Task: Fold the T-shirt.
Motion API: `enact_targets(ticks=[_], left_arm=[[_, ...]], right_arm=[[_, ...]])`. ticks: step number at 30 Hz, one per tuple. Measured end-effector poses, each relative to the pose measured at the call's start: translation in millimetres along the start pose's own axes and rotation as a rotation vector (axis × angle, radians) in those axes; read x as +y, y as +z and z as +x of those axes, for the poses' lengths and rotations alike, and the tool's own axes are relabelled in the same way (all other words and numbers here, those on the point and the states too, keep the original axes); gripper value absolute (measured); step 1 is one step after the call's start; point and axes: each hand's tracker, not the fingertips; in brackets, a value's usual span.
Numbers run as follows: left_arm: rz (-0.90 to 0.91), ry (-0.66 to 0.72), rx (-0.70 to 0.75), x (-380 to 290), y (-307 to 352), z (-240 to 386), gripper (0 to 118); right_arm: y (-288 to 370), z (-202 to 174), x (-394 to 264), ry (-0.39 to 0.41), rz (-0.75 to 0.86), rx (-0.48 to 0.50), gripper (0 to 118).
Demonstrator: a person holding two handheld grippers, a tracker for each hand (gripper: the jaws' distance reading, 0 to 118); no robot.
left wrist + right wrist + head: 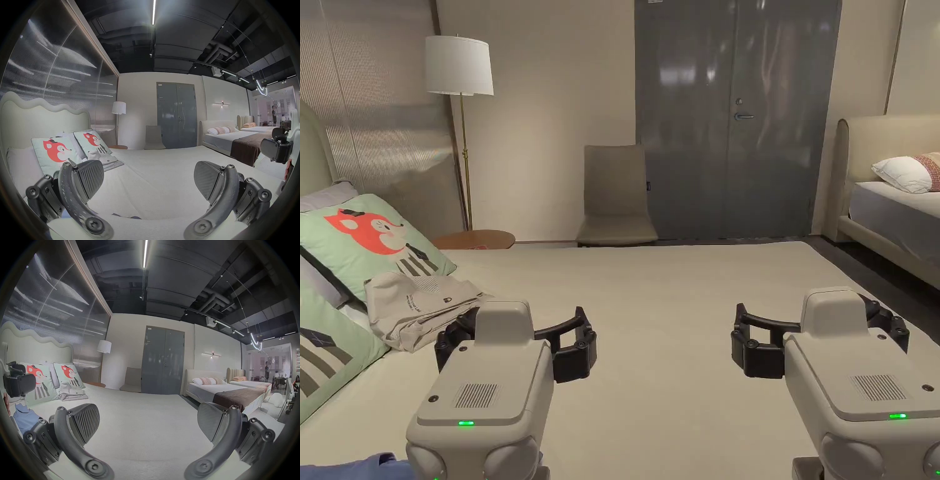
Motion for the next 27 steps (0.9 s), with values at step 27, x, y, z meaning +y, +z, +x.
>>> enact_targets(ticks=[27], left_arm=[[0.002, -0.003, -0.003, -0.8, 7.3, 0.2, 111]], right_arm=[[5.9, -1.5, 1.4, 0.004, 0.012, 0.01, 118]])
